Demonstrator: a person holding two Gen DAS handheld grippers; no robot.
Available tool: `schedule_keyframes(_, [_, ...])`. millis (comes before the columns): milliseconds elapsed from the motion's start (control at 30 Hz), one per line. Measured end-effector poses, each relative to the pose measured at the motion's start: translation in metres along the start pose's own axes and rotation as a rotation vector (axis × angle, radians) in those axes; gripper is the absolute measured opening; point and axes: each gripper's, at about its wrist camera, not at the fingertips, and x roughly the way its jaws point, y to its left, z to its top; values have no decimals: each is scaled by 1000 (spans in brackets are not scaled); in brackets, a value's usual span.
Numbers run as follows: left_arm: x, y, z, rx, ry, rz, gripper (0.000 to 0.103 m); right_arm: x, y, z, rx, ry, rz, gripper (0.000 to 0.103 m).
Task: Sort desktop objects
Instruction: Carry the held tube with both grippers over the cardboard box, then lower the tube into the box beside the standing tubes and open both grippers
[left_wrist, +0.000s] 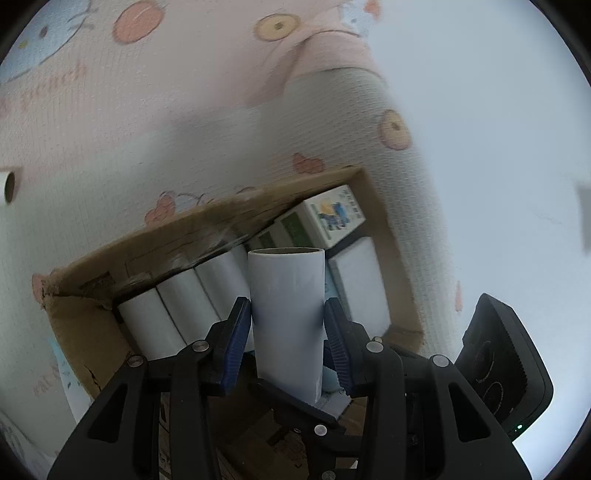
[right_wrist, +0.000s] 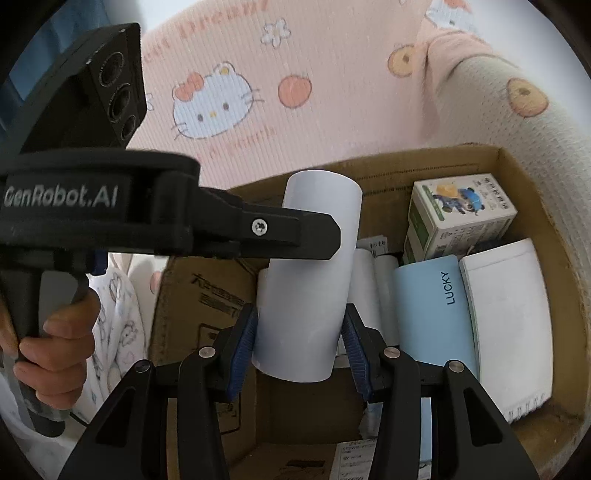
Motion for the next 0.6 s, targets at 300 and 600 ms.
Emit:
schedule_keyframes(300, [27, 20, 9, -115, 66, 54, 45, 29, -9, 2, 31, 88, 12, 43])
schedule_keyframes(600, [41, 25, 14, -133, 76, 117, 45, 50, -15, 10, 49, 160, 1, 43])
